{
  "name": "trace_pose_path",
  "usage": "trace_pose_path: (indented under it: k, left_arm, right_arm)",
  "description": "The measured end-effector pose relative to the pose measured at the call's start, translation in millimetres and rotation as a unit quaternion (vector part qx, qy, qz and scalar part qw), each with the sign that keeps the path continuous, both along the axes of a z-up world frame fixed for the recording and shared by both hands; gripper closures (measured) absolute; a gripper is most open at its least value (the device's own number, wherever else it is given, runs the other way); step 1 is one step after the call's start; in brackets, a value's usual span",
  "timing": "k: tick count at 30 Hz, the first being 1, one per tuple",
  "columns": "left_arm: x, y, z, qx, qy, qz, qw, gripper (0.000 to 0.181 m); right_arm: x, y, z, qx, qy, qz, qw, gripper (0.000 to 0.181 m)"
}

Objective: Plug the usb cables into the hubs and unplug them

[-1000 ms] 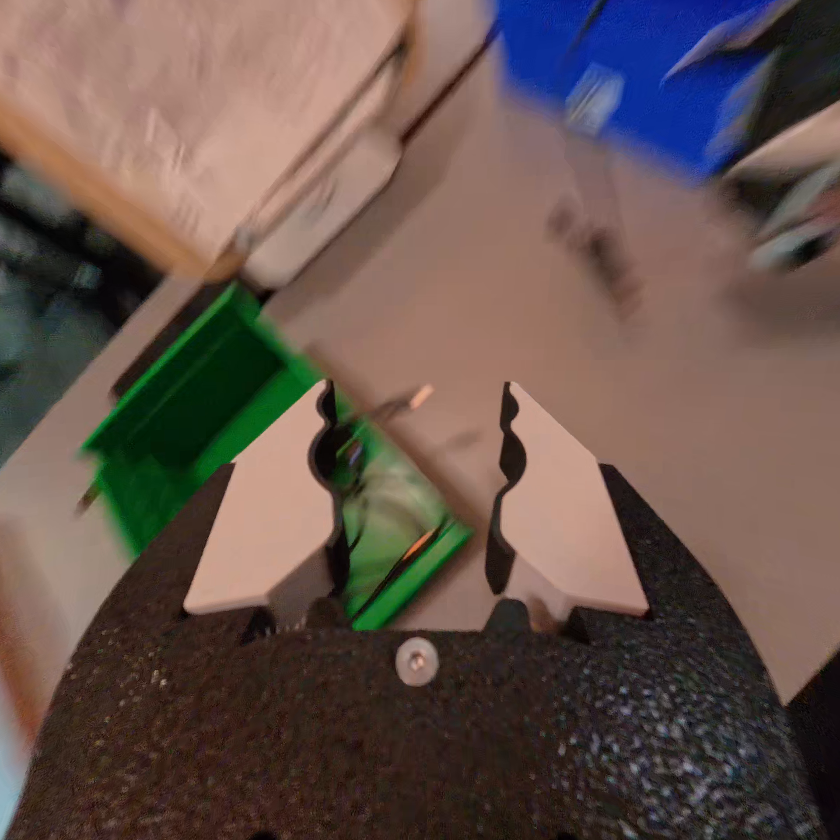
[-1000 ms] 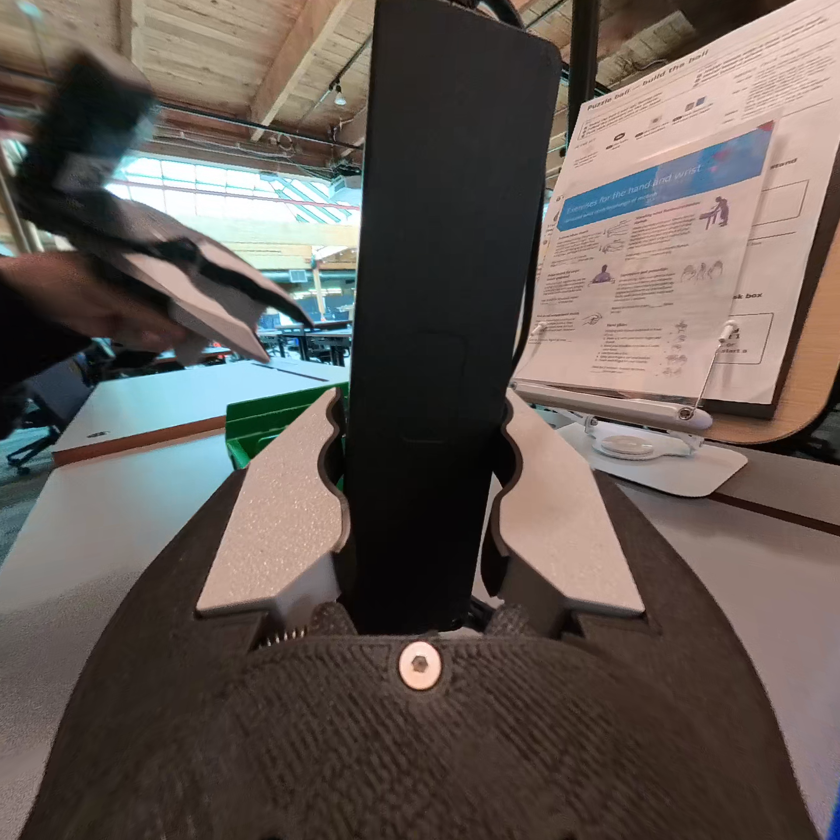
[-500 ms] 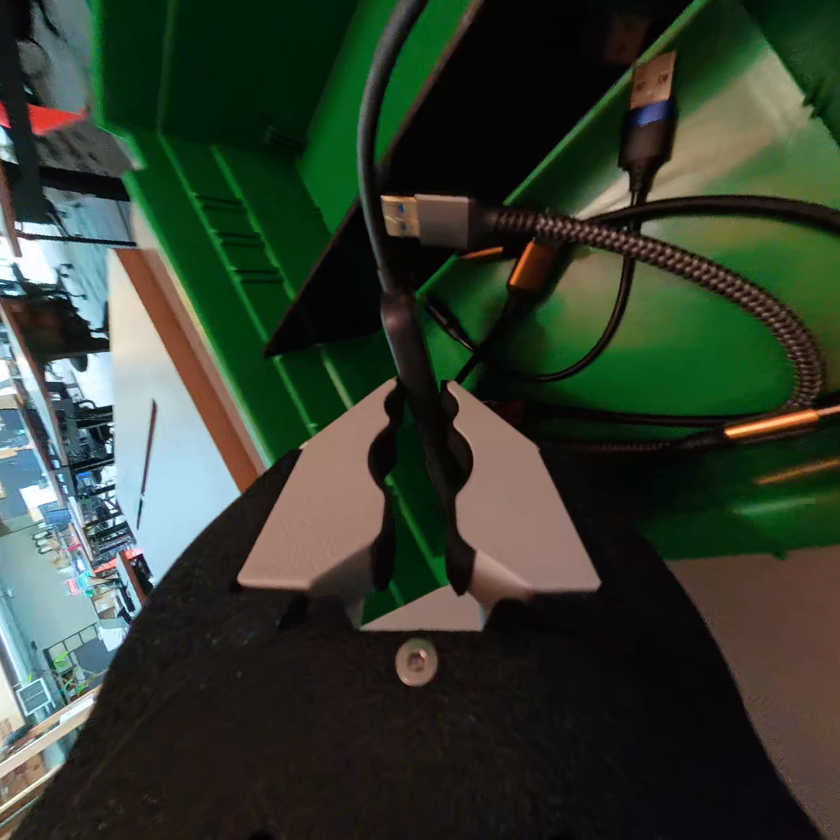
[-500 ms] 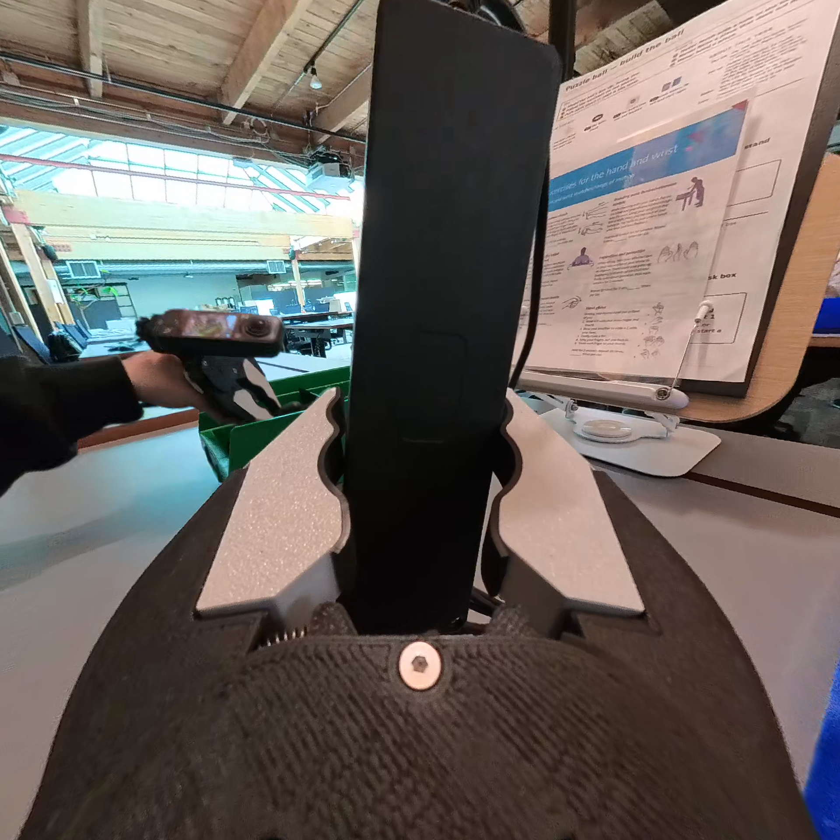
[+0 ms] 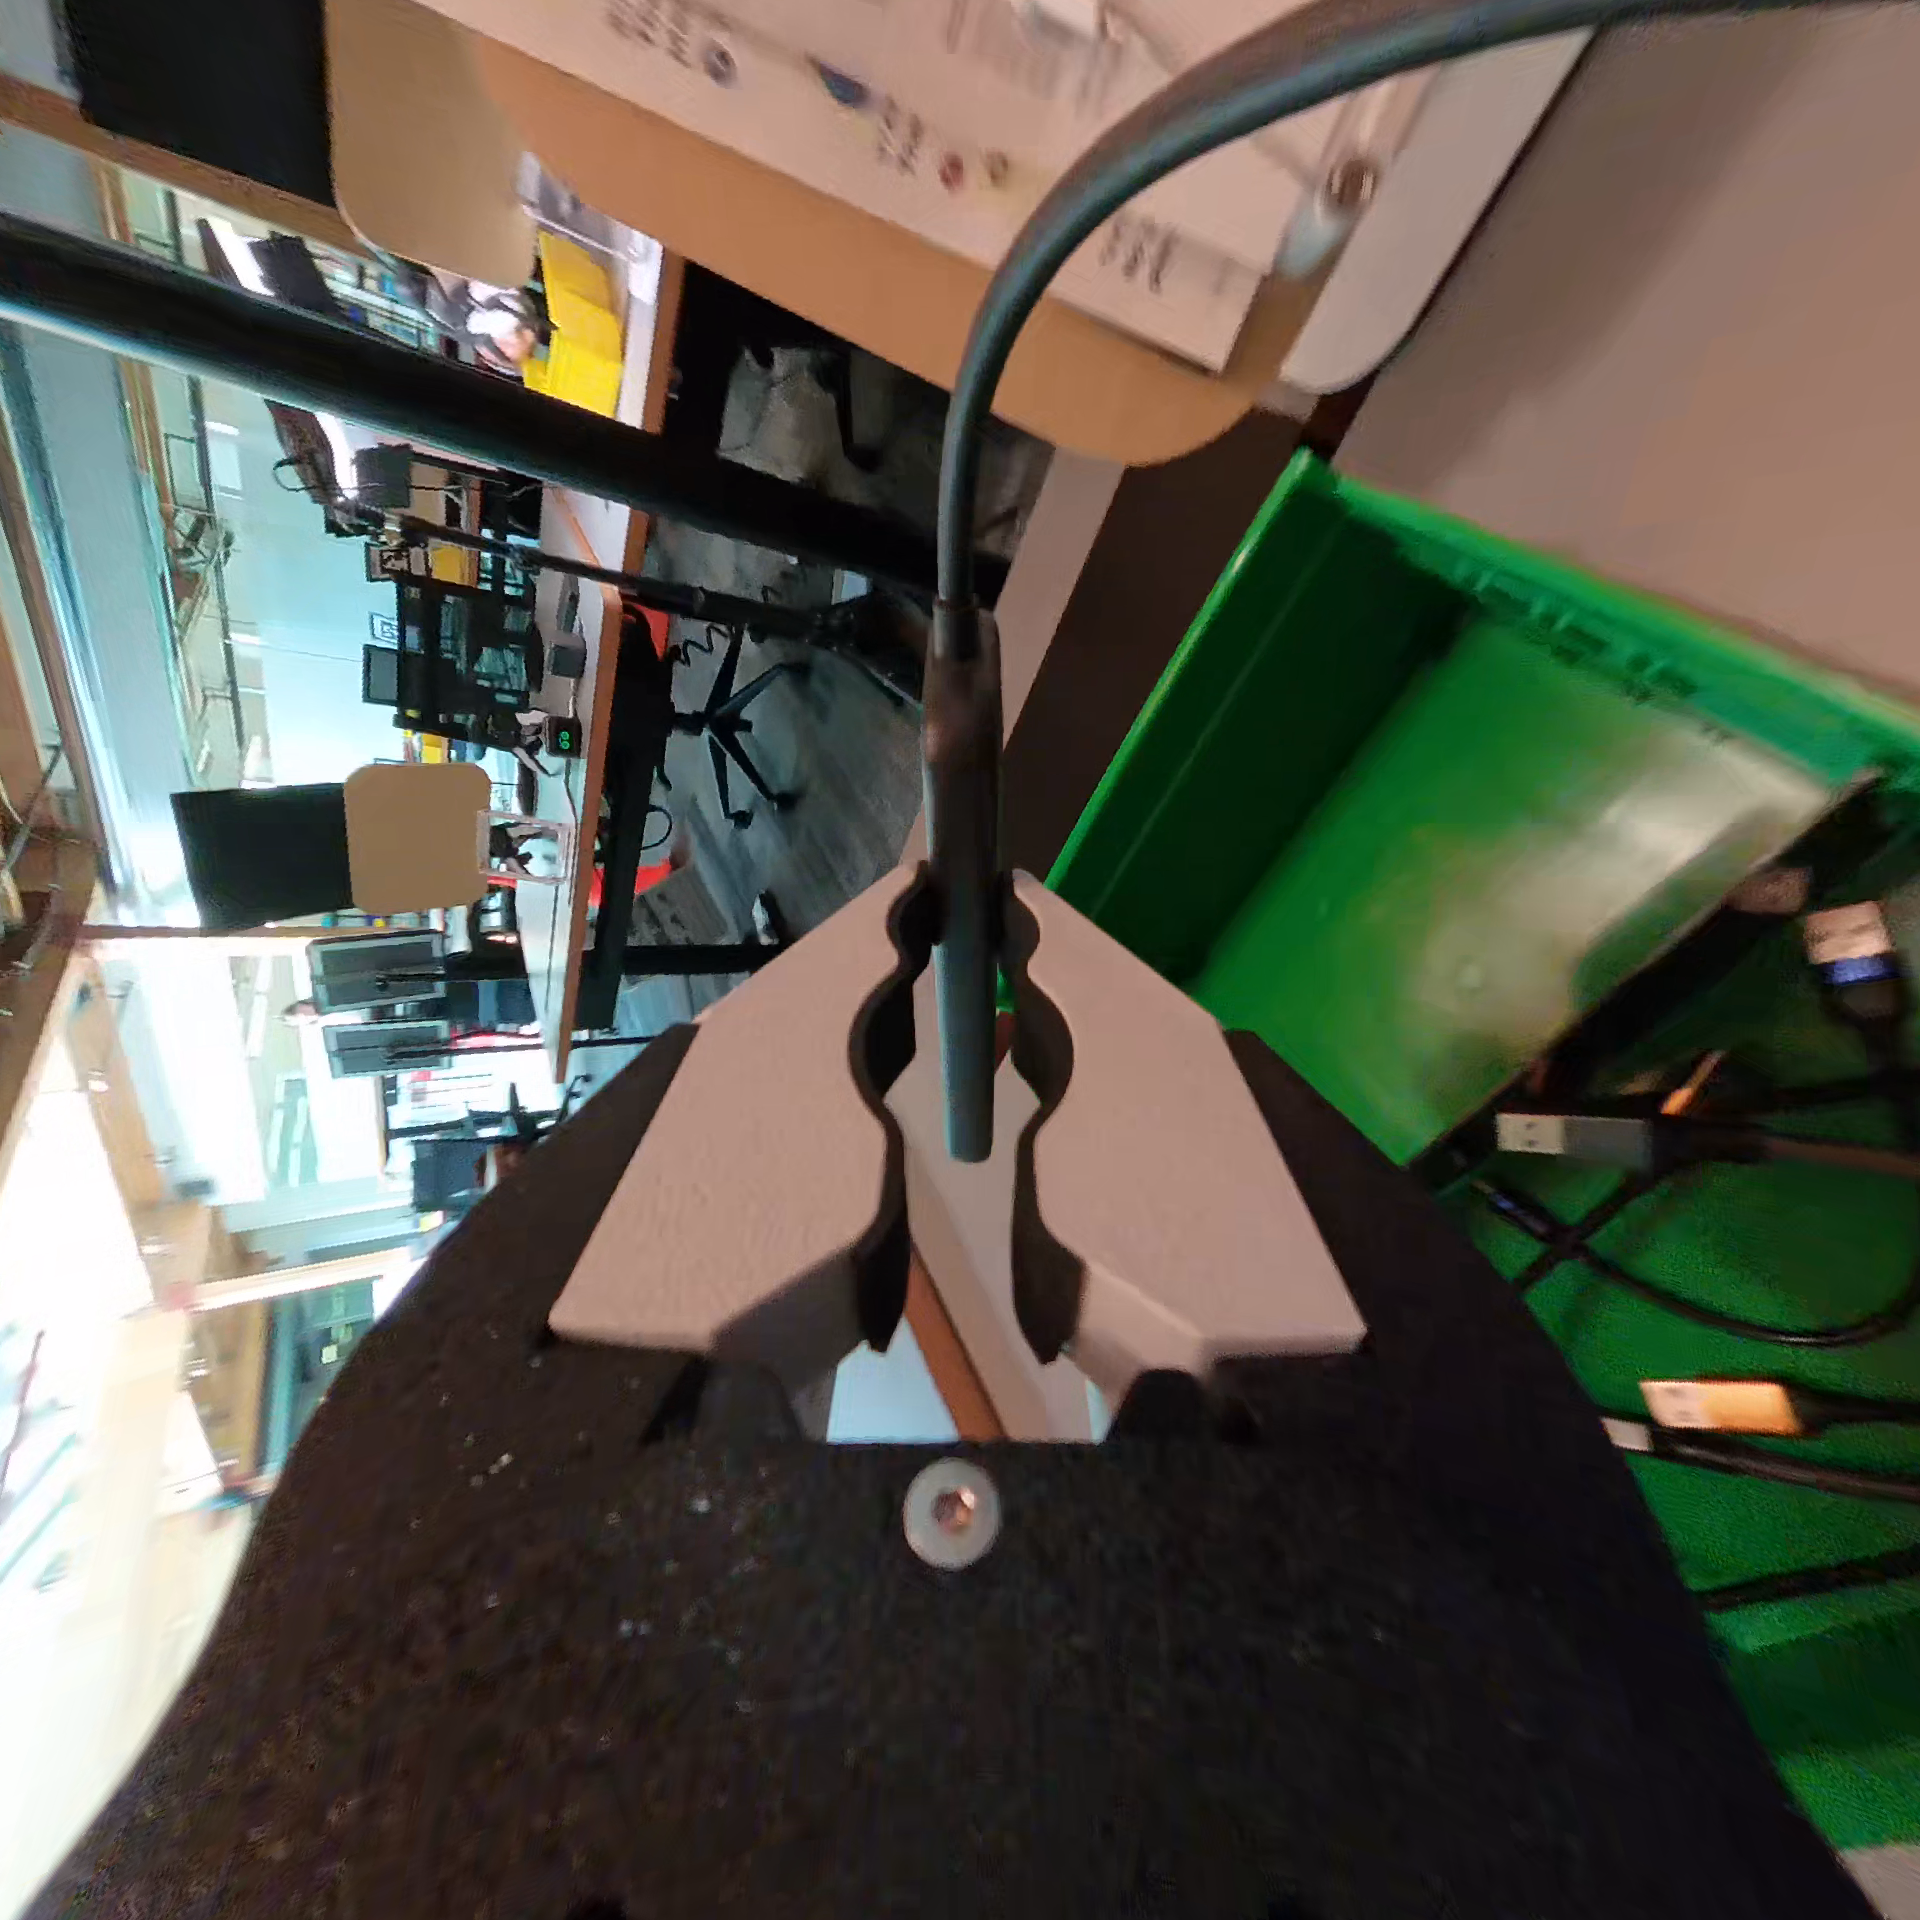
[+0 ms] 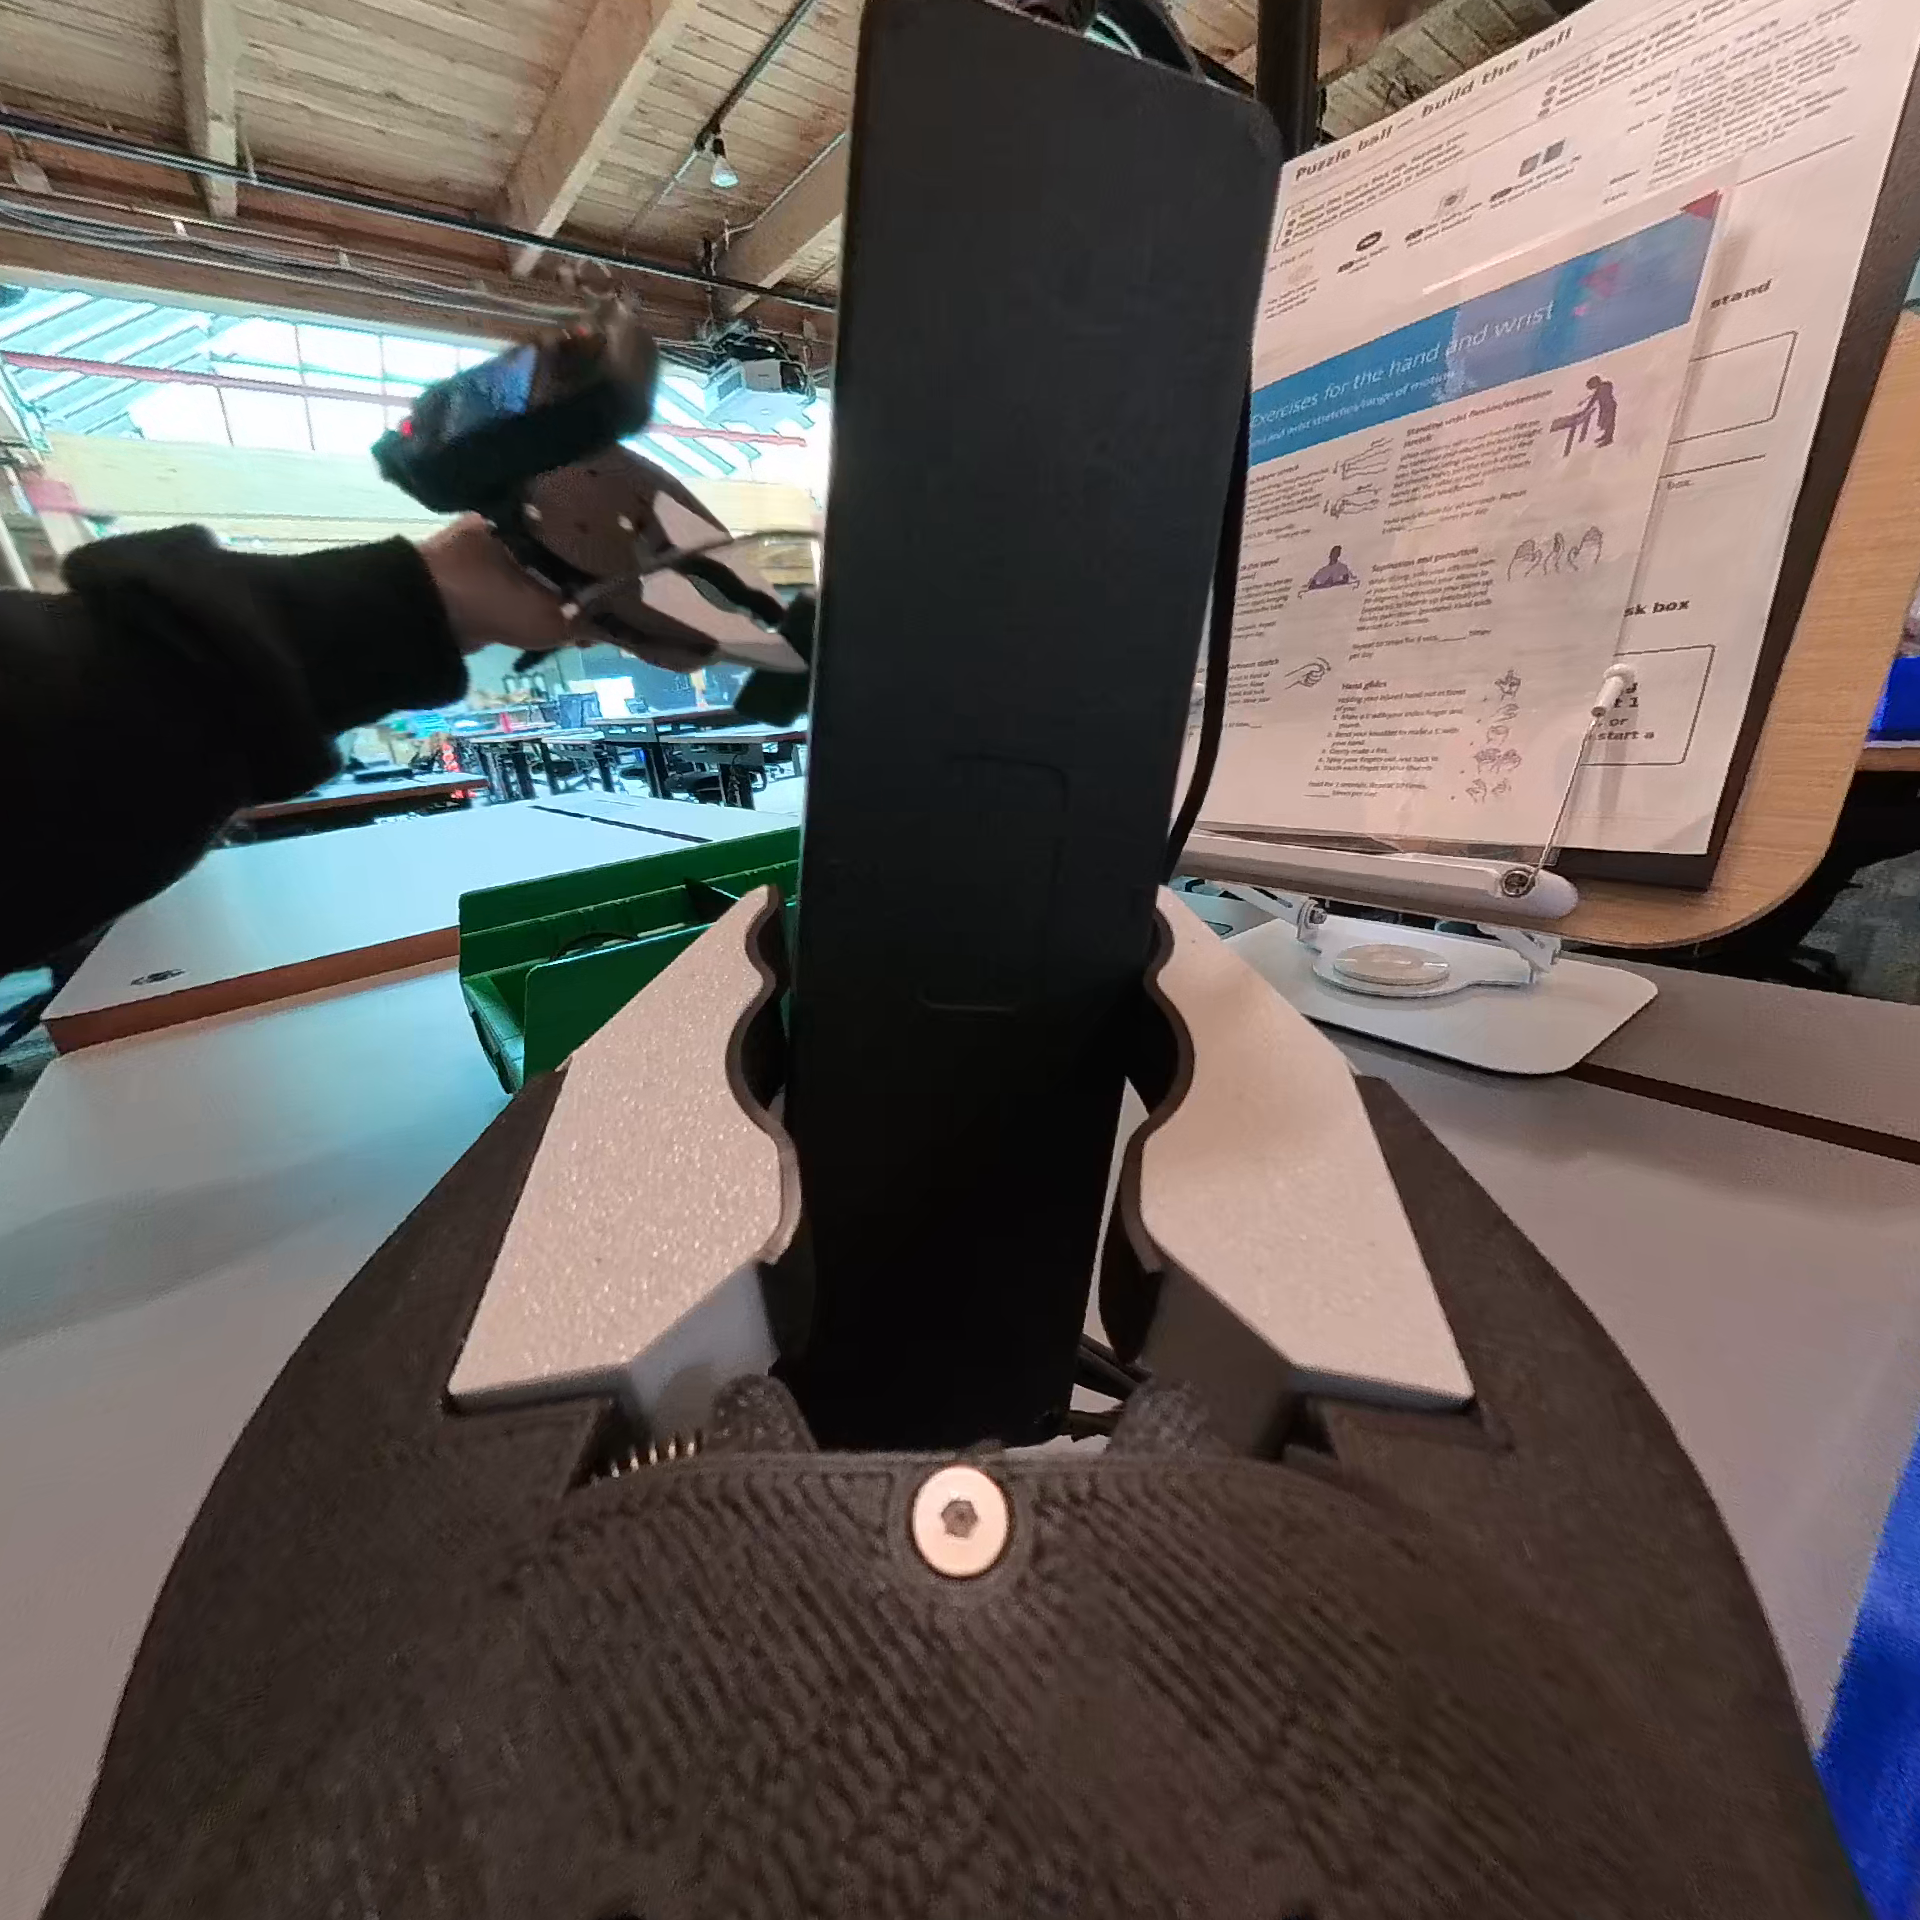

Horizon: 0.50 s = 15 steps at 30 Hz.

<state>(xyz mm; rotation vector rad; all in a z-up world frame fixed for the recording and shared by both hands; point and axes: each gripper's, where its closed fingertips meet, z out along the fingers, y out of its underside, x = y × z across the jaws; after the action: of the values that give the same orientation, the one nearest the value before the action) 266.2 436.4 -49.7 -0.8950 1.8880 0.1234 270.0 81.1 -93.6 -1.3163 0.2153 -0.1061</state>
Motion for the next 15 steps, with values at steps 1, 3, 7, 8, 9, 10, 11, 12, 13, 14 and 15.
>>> trace_pose_path:
  k: [1,3,7,8,9,10,11,12,13,14,15]
  left_arm:
    - [3,9,-13,0.011,0.03,0.006,0.999,0.172]
    - [0,23,-52,0.002,0.116,0.029,0.993,0.172]
    - [-5,38,-113,-0.008,0.198,0.052,0.979,0.172]
    - [-5,42,-121,0.0,0.203,0.058,0.977,0.172]
    - [-3,45,-126,0.009,0.205,0.065,0.977,0.172]
    - [-2,47,-131,0.015,0.206,0.07,0.976,0.172]
    - [0,48,-136,0.013,0.211,0.072,0.975,0.17]
    - [1,49,-141,0.007,0.213,0.076,0.974,0.161]
    - [3,50,-144,-0.001,0.212,0.085,0.974,0.149]
    - [4,51,-146,-0.012,0.212,0.096,0.972,0.136]
    - [3,51,-148,-0.028,0.213,0.108,0.971,0.132]
  right_arm:
    - [1,0,-1,-0.001,0.003,0.0,1.0,0.117]
    - [1,1,-1,-0.002,0.006,0.002,1.0,0.117]
    - [-2,2,-3,-0.008,-0.003,0.004,1.0,0.117]
    - [-2,2,-3,-0.01,-0.004,0.004,1.0,0.117]
    - [-2,2,-3,-0.011,-0.004,0.004,1.0,0.117]
    - [-2,2,-4,-0.011,-0.004,0.006,1.0,0.117]
    - [-2,2,-3,-0.011,-0.003,0.006,1.0,0.117]
    - [-2,2,-3,-0.01,-0.002,0.008,1.0,0.117]
    - [-3,3,-3,-0.009,0.0,0.012,1.0,0.117]
    - [-3,3,-3,-0.009,0.001,0.014,1.0,0.117]
    - [-4,3,-4,-0.011,0.002,0.016,1.0,0.117]
